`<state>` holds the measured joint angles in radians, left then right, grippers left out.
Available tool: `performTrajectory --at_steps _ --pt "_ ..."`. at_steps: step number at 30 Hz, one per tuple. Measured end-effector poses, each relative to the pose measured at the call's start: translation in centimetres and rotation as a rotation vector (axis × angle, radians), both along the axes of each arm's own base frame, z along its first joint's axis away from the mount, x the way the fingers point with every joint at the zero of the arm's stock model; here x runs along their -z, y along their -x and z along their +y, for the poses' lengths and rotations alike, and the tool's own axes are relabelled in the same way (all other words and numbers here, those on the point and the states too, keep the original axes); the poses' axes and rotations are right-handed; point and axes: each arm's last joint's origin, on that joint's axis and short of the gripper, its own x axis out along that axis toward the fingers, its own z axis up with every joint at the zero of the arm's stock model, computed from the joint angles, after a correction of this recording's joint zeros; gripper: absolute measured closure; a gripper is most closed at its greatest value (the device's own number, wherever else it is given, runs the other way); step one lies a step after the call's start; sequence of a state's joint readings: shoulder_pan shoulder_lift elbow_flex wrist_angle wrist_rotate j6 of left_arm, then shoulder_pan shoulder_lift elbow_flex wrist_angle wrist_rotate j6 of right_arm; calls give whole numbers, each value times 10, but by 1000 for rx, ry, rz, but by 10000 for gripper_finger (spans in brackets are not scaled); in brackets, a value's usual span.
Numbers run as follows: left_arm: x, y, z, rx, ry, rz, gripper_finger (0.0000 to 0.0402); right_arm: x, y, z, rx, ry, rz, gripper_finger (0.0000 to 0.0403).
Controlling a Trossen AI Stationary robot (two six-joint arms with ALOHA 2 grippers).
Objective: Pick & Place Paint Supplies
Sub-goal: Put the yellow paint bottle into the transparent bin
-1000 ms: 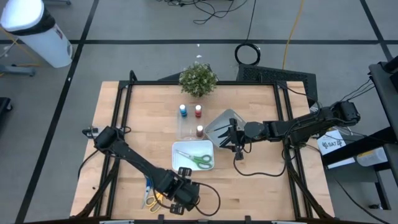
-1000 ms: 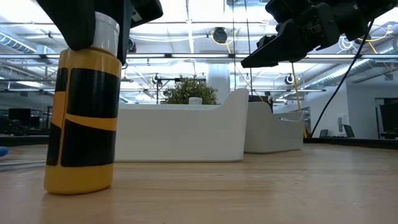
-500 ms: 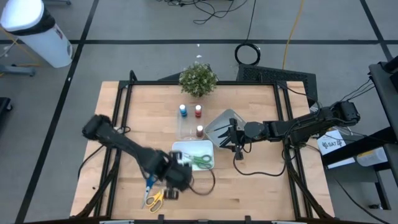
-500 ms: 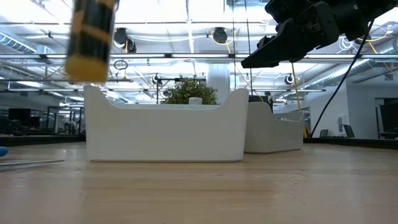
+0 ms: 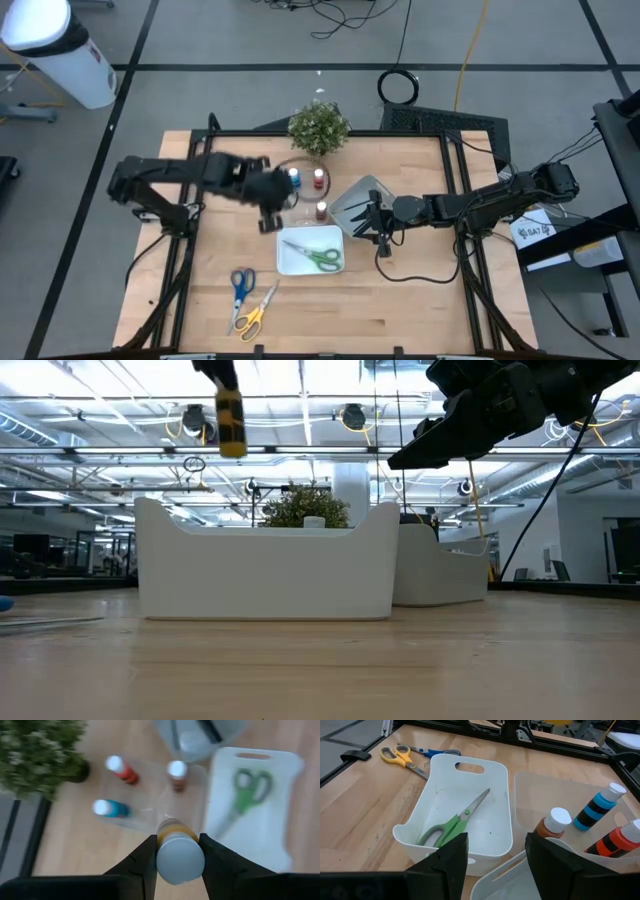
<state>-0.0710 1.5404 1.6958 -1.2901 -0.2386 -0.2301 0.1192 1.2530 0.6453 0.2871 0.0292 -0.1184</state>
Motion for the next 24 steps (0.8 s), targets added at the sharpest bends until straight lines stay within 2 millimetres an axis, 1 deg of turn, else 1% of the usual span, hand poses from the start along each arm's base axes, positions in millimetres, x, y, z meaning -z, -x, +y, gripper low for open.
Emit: performTrajectory --at_steps 5,9,15,18,20,23,24 --pt "7 -11 39 -57 13 6 276 0 0 0 0 1 0 216" --pt "23 -24 55 -68 21 70 276 0 0 0 1 2 1 216" --pt "54 -47 63 -23 33 179 276 0 0 0 0 2 2 216" --pt "64 -53 63 -11 35 210 276 0 0 0 0 2 3 216" --pt "67 -56 64 -5 40 211 276 0 0 0 0 3 5 216" --pt "74 -61 63 25 66 164 276 1 0 0 -3 10 7 216" --pt "77 -59 63 32 75 155 276 1 0 0 -3 10 7 216"
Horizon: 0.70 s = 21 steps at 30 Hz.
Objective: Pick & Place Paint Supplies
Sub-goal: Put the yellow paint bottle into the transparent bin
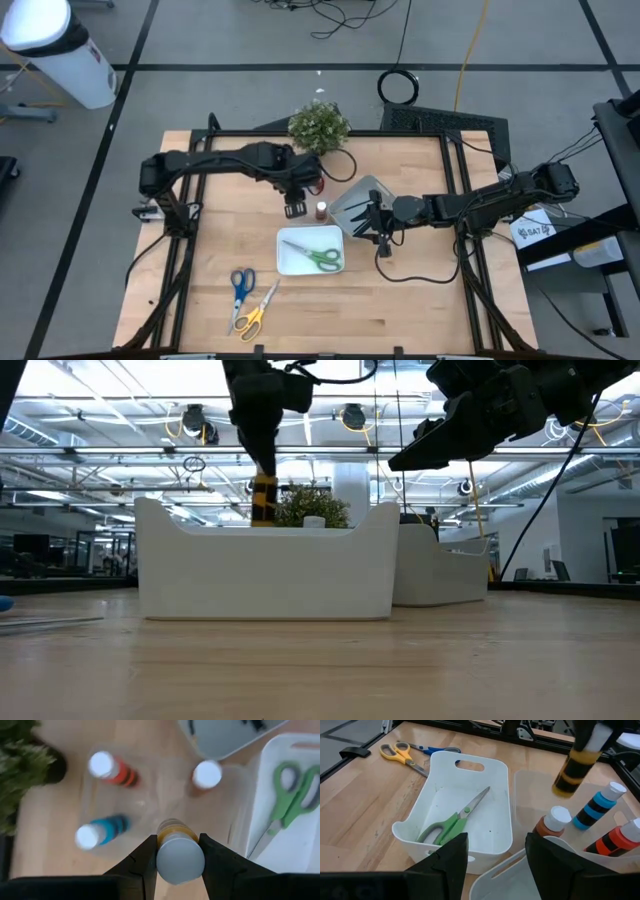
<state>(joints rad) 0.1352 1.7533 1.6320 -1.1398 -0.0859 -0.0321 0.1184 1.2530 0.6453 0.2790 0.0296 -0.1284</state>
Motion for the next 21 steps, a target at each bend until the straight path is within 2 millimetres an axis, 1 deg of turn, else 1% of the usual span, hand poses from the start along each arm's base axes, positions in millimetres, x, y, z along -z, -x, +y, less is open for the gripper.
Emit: performTrajectory --at_steps 3,7,14,18,21 --pt "15 3 -1 1 13 4 276 0 0 0 0 0 1 216" --pt "40 9 -1 -25 35 31 276 0 0 0 1 0 2 216" --pt "75 12 -2 -26 109 11 276 0 0 0 -3 14 -1 216" --pt "84 14 -2 -29 106 3 262 0 0 0 -3 14 -1 216" --pt "88 13 -2 -28 103 -15 263 0 0 0 -2 14 -1 216"
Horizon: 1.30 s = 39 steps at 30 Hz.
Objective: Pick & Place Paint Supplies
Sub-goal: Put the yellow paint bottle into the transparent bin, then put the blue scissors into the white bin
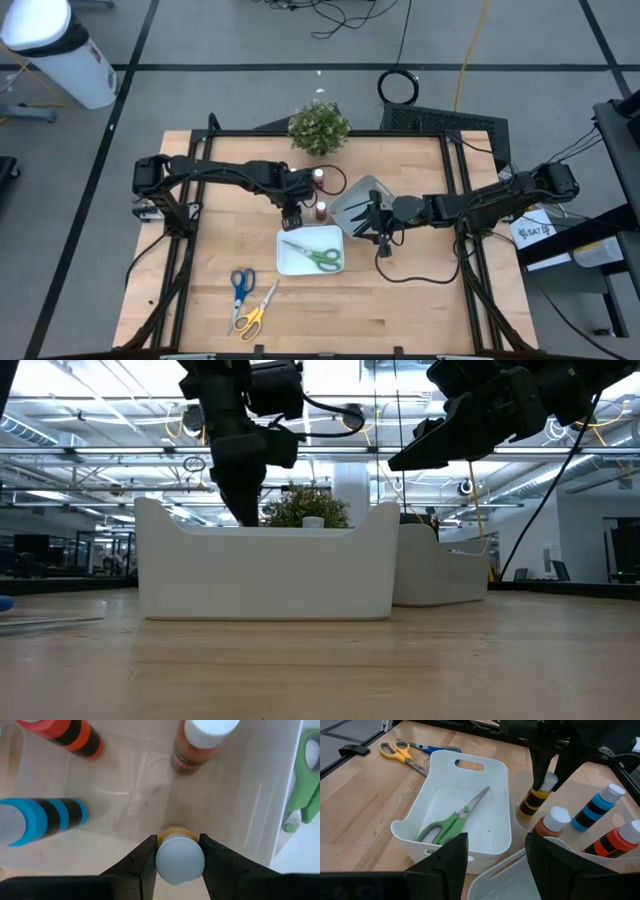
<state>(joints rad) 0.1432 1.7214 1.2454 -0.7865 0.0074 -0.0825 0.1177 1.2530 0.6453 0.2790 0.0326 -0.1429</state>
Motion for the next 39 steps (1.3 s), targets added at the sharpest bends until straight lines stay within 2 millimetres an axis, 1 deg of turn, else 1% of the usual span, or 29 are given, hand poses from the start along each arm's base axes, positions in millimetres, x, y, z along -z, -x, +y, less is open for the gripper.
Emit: performTrajectory --at_steps 3,5,12,15,19,24,28,32,36,39 --pt "0 -1 0 1 -1 -9 266 0 0 0 0 0 0 216" --pt "0 -1 0 0 -1 -14 261 0 0 0 2 1 0 216" --pt "3 -1 0 -6 5 5 218 0 0 -1 22 9 -1 216" --pt "4 3 -1 -6 14 33 204 0 0 -1 22 9 -1 216" --pt "-1 6 -1 -32 13 27 194 0 0 -1 21 9 -1 216" --pt "-8 8 -2 -32 14 5 195 0 0 -1 21 9 -1 216" --pt "-20 12 -2 -38 9 -35 200 0 0 -1 21 9 -1 216" --pt "-40 20 -3 -53 8 -106 200 0 0 -1 25 1 1 216" --pt "-64 36 -6 -90 15 -173 195 0 0 -1 25 -1 1 216" --pt "-83 53 -13 -127 48 -208 196 0 0 -1 29 -11 2 216"
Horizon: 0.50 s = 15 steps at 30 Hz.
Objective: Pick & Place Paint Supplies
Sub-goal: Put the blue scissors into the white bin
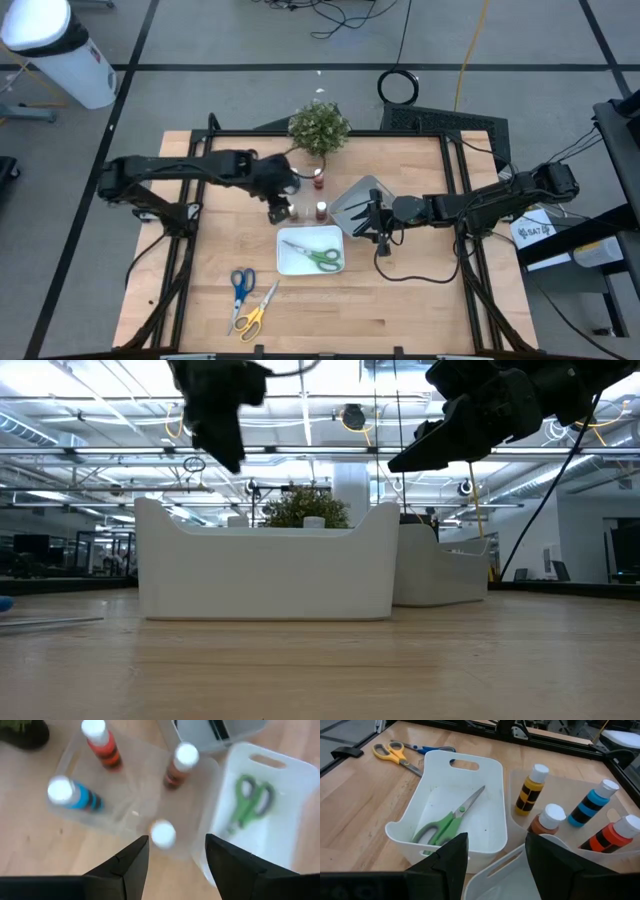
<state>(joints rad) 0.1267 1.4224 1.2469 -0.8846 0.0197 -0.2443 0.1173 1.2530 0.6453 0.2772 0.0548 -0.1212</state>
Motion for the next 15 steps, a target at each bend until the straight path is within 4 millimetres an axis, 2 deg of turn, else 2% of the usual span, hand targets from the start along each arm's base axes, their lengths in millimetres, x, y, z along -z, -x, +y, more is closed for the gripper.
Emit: performTrajectory --at_steps 4,7,12,15 --pt "-14 21 -23 -6 54 22 203 0 0 0 0 -1 2 216" --pt "-17 29 -48 -4 101 46 209 0 0 0 0 0 5 216" --pt "-17 40 -96 -27 110 57 215 1 0 0 -3 5 6 216" --pt "-9 50 -124 -95 130 67 215 0 0 0 -7 15 5 216"
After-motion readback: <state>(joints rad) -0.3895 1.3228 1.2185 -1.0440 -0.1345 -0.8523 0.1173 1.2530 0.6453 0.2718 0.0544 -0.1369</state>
